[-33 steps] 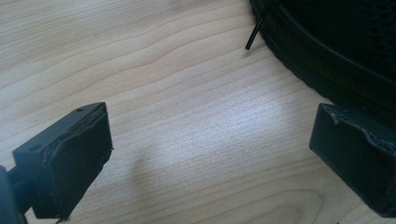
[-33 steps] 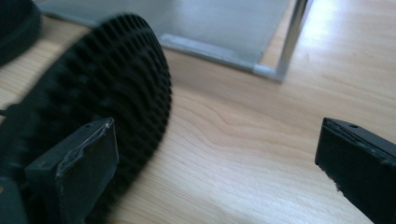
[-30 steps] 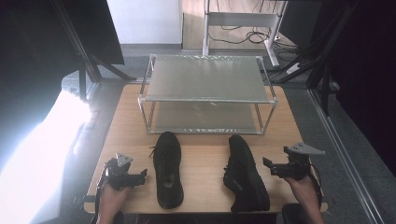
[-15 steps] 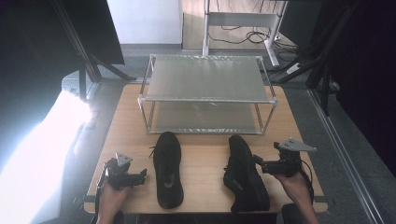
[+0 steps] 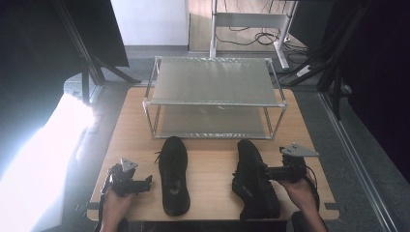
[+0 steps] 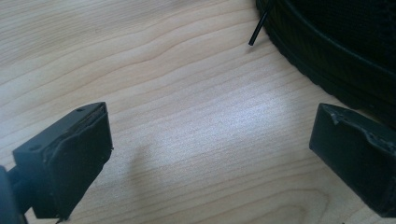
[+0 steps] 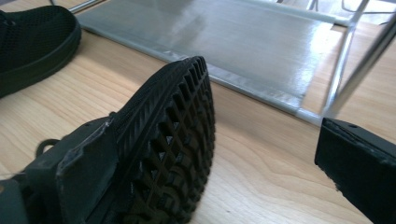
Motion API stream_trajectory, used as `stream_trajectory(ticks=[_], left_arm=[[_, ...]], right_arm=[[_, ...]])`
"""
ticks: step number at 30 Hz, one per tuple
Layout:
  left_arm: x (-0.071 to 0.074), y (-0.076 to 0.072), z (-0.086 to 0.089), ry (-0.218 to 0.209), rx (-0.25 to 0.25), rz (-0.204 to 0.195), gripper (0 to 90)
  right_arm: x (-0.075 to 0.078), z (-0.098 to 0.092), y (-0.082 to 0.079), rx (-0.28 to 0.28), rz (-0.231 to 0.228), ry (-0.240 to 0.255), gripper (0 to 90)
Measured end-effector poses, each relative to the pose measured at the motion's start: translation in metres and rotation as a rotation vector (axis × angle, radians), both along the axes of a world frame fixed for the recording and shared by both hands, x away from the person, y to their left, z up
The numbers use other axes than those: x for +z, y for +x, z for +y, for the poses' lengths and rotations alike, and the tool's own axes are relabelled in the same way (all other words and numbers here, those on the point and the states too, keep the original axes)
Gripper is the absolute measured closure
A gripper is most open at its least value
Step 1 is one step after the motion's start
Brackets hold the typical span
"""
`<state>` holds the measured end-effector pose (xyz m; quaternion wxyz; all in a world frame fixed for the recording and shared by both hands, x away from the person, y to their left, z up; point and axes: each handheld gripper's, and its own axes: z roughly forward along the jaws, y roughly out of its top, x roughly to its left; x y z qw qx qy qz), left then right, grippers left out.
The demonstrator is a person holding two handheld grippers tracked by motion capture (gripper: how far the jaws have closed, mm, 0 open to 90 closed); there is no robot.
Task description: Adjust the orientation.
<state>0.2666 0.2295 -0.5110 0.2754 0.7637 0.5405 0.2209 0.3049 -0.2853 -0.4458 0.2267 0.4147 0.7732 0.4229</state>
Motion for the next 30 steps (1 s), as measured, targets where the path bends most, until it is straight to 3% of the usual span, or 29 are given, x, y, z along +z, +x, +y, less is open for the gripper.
stream_trajectory(ticks=[3, 4, 18, 30], left_arm=[[0.0, 0.0, 0.0, 0.0, 0.001, -0.001, 0.0], [0.0, 0.0, 0.0, 0.001, 0.001, 0.001, 0.0], [0.0, 0.001, -0.001, 0.005, 0.0, 0.001, 0.0], [0.0, 0.002, -0.002, 0.007, -0.005, 0.003, 0.0]], right_arm=[[0.0, -0.008, -0.001, -0.024, -0.003, 0.011, 0.3], [-0.001, -0.015, -0.001, -0.036, 0.002, 0.037, 0.5], [-0.005, -0.053, -0.003, -0.156, 0.016, 0.074, 5.4], [-0.017, -0.079, 0.001, -0.245, 0.054, 0.059, 12.6]])
